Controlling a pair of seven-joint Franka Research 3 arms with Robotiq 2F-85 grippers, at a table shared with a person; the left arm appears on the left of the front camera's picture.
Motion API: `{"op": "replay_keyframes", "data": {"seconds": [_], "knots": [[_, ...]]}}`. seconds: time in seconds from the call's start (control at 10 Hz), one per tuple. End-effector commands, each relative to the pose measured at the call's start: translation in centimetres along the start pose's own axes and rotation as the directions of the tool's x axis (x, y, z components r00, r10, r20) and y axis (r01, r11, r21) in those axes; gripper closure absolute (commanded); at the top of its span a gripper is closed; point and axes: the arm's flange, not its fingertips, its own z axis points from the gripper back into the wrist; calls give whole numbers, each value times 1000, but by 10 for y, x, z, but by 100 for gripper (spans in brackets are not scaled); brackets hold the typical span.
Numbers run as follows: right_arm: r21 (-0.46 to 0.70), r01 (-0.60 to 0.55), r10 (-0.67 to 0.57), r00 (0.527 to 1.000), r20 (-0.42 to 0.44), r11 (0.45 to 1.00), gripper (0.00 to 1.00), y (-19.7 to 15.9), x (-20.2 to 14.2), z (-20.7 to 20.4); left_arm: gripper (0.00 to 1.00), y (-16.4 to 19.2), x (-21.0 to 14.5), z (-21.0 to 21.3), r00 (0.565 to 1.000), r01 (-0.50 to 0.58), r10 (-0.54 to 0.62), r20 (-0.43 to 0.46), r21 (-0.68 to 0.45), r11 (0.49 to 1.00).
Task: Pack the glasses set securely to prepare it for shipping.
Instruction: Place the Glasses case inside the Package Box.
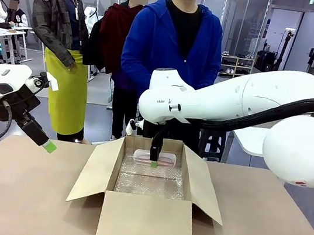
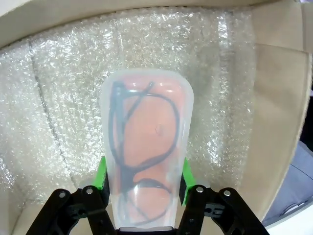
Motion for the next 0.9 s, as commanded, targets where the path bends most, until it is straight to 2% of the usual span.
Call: {"op": "replay_keyframes", "data": {"seconds": [0.0, 0.3, 0.4, 0.5, 0.8], "knots": [[13, -44, 44, 999, -1, 999, 37, 0, 10, -10, 0, 1, -1, 2, 1000, 3, -3, 8, -10, 1000], [30, -63, 63, 998, -6, 998, 37, -9, 18, -24, 0, 1, -1, 2, 1000, 3, -3, 8, -10, 1000], [32, -71, 71, 998, -1, 997, 9, -9, 17, -21, 0, 1, -1, 2, 1000, 3, -3, 8, -10, 1000], [37, -78, 78, 997, 0, 996, 0, -10, 18, -20, 0, 1, -1, 2, 1000, 3, -3, 8, -10, 1000], [20, -77, 77, 997, 5, 997, 0, -6, 22, -14, 0, 1, -1, 2, 1000, 3, -3, 8, -10, 1000]]}}
